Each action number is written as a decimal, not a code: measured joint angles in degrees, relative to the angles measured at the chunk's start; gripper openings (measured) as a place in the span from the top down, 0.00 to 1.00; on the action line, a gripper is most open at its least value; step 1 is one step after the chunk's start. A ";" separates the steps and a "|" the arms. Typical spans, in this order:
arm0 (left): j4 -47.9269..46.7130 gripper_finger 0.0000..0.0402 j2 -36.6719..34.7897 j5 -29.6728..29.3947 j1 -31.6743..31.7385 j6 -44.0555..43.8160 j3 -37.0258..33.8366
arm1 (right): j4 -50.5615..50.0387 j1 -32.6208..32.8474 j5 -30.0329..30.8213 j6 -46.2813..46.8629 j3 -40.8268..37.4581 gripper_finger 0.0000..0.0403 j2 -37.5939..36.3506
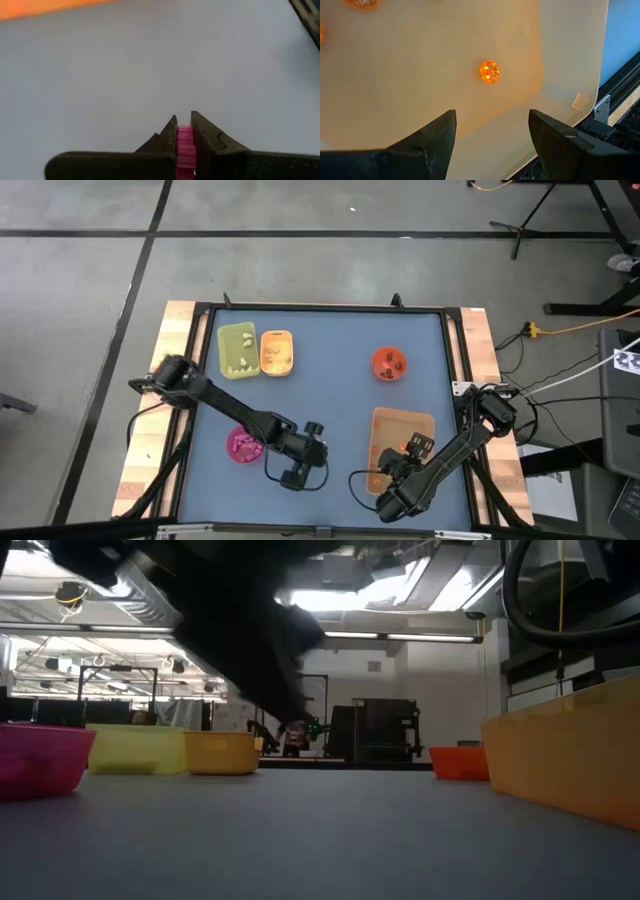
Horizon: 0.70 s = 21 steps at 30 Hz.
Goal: Sort Halloween decoration
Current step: Put the pink skeleton toy into the red bowl
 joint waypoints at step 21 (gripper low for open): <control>-51.95 0.97 -14.40 -11.27 -11.08 -16.75 -1.25 | 0.98 -0.01 -0.15 0.00 0.22 0.38 0.00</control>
